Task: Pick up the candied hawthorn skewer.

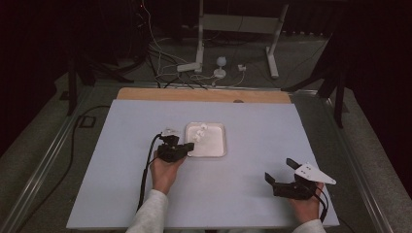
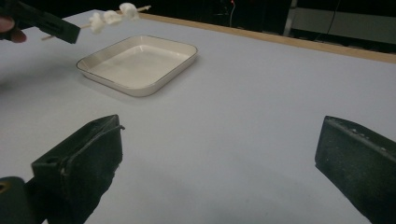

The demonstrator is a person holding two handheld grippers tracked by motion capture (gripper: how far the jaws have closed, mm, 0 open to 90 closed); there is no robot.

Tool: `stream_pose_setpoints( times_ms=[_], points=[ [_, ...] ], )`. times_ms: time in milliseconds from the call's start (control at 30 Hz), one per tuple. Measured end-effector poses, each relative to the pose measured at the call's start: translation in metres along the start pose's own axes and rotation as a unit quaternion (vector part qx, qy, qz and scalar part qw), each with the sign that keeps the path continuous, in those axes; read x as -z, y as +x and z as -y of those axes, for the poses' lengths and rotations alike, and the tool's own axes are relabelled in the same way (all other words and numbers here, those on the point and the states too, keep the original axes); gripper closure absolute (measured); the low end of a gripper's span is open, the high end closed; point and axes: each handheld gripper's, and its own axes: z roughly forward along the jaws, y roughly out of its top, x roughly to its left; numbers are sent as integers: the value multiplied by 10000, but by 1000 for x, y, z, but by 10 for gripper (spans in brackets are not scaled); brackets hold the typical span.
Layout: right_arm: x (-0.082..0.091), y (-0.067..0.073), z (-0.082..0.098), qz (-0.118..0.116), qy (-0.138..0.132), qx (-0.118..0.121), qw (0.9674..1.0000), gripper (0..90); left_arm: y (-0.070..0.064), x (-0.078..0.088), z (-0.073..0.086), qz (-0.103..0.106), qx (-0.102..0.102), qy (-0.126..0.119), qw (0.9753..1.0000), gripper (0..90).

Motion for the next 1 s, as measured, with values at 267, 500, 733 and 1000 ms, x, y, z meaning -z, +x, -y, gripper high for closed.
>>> stream_pose_setpoints(
  times_ms=[267,500,733,1000],
  points=[
    [-2,-2,-7,-70,-47,-3,10000,13,2,15,9,-30,-175,-307,9994,896],
    [-7,-4,-31,-254,-100,-81,9996,13,1,32,15,-1,-337,-589,9977,896],
    [-17,-3,-59,-336,-75,-211,9992,13,0,41,19,148,-536,-747,9957,896],
    [-31,8,-87,-580,-186,-274,9978,13,2,45,19,317,-533,-879,9942,896]
  ],
)
